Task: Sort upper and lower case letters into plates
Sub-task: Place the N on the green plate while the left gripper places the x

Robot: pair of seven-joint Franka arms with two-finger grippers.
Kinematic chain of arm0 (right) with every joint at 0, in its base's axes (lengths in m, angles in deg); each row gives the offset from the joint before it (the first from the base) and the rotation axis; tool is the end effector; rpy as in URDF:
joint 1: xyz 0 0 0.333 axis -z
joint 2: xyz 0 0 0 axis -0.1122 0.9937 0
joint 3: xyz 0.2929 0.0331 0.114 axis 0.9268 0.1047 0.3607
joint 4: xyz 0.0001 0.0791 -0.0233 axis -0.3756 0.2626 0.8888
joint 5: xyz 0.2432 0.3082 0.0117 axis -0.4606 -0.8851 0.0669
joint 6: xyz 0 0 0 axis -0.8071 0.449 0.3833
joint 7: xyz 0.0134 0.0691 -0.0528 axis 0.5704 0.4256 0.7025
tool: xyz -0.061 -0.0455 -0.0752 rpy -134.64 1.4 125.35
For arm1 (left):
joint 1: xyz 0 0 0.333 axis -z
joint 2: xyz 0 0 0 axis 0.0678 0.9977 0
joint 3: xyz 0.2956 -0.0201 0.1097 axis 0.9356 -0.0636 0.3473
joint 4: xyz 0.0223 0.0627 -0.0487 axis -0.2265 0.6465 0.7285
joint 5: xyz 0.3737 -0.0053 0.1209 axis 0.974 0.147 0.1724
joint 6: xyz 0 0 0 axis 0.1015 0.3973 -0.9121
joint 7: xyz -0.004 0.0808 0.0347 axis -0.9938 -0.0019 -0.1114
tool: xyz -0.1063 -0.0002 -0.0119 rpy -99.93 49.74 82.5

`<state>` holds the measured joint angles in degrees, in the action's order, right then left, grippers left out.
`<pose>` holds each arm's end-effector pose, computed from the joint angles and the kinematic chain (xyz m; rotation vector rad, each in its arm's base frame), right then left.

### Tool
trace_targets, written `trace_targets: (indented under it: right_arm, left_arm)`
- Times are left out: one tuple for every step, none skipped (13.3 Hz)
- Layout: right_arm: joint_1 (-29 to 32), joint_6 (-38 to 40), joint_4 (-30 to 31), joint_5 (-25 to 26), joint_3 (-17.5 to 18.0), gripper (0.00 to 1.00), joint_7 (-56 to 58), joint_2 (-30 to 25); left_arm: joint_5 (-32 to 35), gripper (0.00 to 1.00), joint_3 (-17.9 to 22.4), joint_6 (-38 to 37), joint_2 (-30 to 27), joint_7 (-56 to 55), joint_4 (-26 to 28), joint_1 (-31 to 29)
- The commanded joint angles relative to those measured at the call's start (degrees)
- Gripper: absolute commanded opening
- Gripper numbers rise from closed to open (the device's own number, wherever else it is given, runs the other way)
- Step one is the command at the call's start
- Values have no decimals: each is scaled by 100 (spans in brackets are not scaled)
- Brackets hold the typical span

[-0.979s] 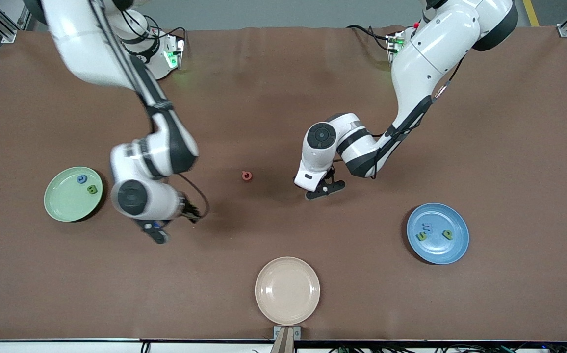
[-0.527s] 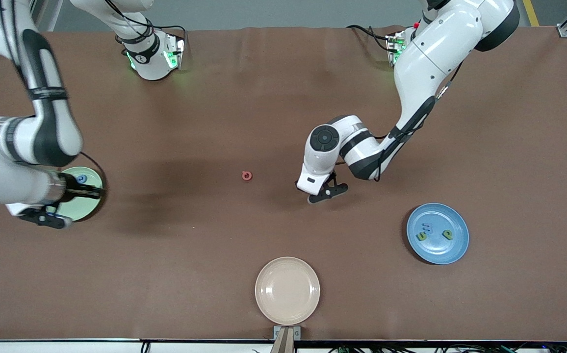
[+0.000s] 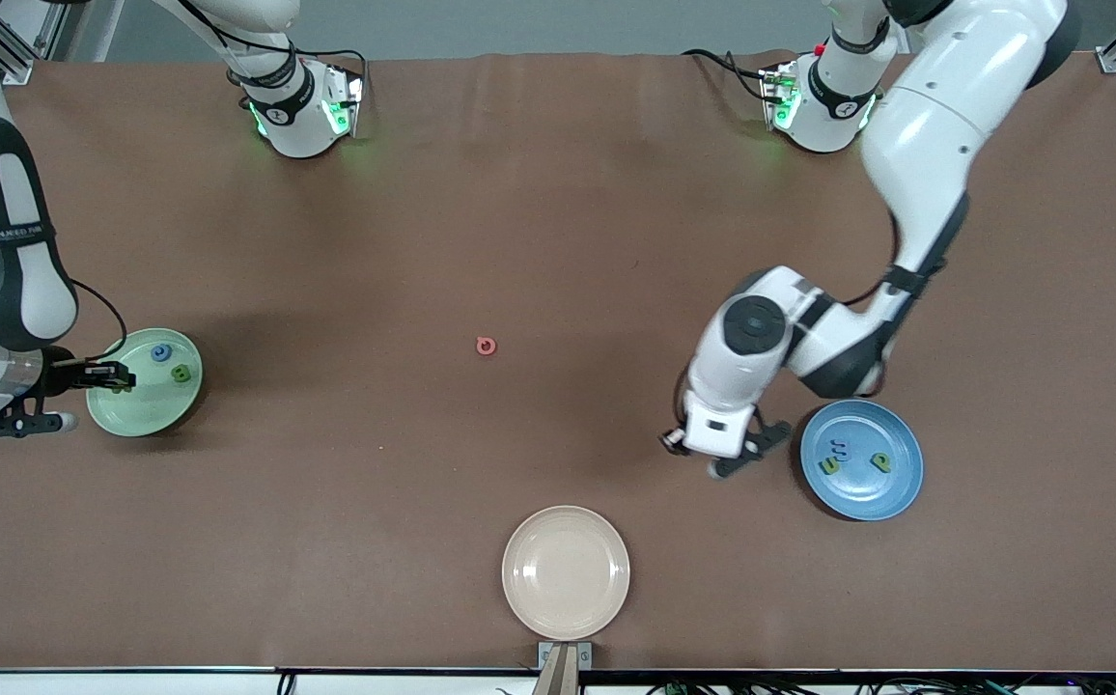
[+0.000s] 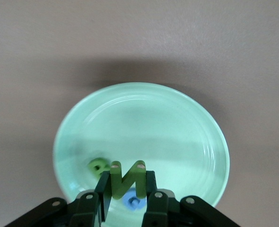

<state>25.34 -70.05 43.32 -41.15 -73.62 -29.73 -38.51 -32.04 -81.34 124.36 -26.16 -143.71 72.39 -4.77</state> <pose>0.5938 -0.2166 0.2359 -3.0593 -0.1386 0.2534 0.6594 -0.2862 0.2621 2.9760 0.7516 0.2594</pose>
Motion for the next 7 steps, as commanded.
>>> trace_targets:
  right_arm:
    - [219, -423, 315, 234, 135, 12, 109, 24]
    - [245, -599, 359, 278, 135, 12, 109, 94]
    - [280, -670, 360, 287, 135, 12, 109, 138]
    - [289, -679, 360, 287, 135, 12, 109, 164]
    - [281, -671, 360, 287, 135, 14, 109, 165]
    - [263, -662, 360, 287, 135, 28, 109, 156]
    - [263, -662, 360, 287, 135, 65, 100, 138]
  left_arm:
    - [86, 0, -75, -171, -98, 1104, 41, -621]
    - [78, 0, -83, -171, -98, 1465, 41, -824]
    - [78, 0, -84, -171, -89, 1817, 41, -1000]
    - [78, 0, -75, -171, -63, 2194, 41, -1193]
    - [78, 0, -75, -171, -28, 2607, 41, -1386]
    - [60, 1, -75, -171, -10, 3012, 49, -1562]
    - [25, 2, -66, -171, 51, 3251, 50, -1660]
